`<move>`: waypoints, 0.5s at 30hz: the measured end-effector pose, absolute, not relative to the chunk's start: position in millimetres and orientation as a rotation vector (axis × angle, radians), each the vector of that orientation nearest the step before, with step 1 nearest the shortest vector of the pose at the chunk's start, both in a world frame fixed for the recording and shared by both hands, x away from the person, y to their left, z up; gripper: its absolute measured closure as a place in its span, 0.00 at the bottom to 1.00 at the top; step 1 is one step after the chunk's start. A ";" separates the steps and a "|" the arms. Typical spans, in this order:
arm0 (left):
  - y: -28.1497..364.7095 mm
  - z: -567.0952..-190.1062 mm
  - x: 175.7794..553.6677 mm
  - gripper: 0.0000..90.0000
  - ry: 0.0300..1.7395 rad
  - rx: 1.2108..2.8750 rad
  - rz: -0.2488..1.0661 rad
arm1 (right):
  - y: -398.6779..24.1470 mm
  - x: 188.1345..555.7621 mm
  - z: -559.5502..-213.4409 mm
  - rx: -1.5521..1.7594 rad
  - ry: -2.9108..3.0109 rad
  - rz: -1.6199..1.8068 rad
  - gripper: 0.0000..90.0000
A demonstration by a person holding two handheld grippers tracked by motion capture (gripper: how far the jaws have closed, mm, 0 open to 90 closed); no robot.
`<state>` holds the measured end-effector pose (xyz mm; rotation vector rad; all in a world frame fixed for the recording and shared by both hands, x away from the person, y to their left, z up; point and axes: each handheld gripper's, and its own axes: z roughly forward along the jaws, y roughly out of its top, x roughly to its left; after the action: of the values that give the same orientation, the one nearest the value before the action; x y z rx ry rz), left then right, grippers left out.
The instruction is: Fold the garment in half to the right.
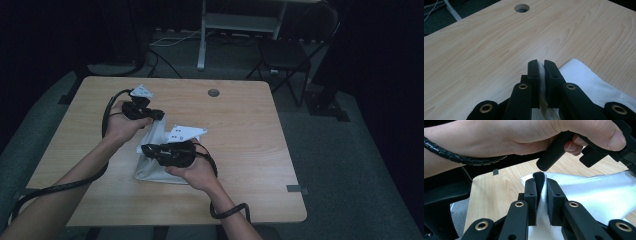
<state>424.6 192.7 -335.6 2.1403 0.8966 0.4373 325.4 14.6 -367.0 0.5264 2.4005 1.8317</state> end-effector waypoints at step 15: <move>181.2 -347.5 423.1 0.93 0.877 2.145 0.431 | 3.7 324.7 -376.5 0.557 2.411 1.820 0.89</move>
<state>423.1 181.2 -347.5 2.1448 0.8770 0.4310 324.7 3.7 -376.5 0.5572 2.4111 1.8196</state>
